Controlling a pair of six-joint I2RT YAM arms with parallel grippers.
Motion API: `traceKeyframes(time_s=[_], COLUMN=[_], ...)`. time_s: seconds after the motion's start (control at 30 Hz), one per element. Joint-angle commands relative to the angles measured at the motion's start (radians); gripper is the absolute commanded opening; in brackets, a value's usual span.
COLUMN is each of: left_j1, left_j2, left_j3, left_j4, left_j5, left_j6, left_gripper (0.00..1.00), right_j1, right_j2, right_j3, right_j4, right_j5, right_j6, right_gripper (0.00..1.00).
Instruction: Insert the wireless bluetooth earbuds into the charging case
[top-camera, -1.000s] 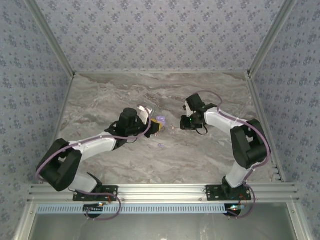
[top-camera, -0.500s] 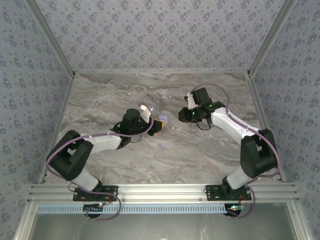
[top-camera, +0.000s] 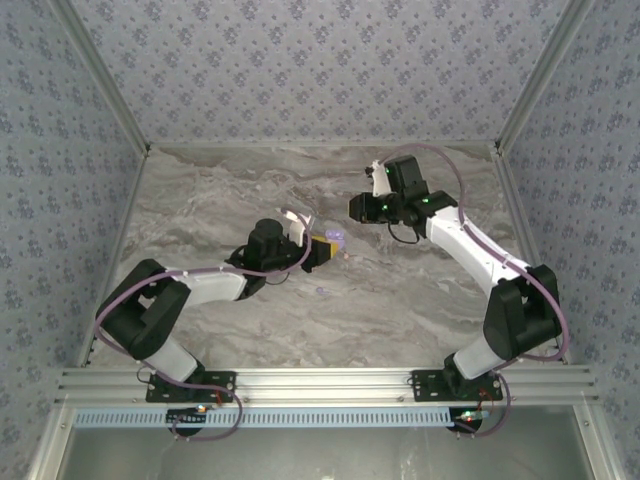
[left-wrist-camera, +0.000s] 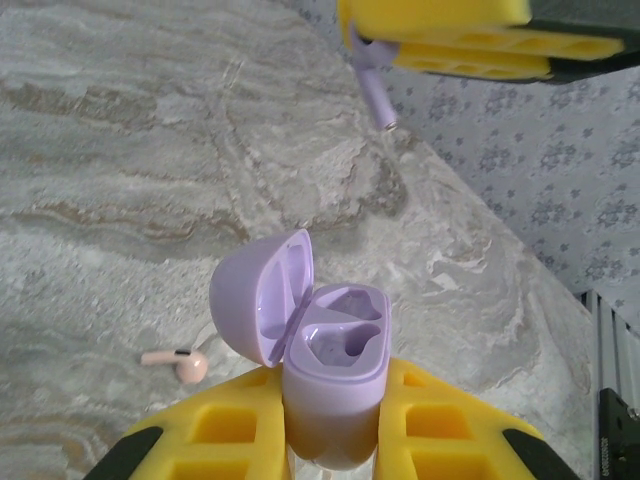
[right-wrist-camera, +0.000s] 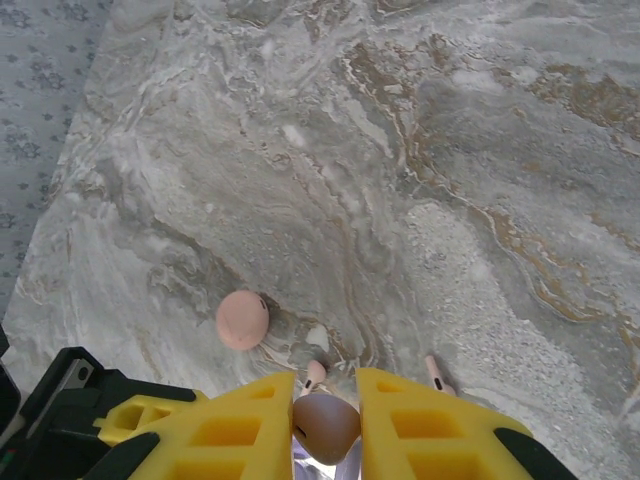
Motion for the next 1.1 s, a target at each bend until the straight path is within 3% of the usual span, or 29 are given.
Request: traceKeyframes(time_s=[0.0,0.43,1.07], left_j1=[-0.008,-0.021,-0.021], left_j2=[0.013,0.014,0.017], left_j3=[0.031,0.081,0.099], left_j4=[0.098,0.102,0.081], left_j5=[0.025,-0.031,-0.063], left_j6=[-0.03,-0.129,-0.166], left_gripper=[0.11,0.11,0.11], right_j1=[0.017,0.051,0.072], right_j2=[-0.034,-0.062,-0.064], right_j3=[0.03,0.031,0.029], right_j4=[0.015,0.049,0.051], right_j5=[-0.022,-0.021,-0.011], right_j6=[0.011,0.012,0.017], right_gripper=[0.22,0.22,0.22])
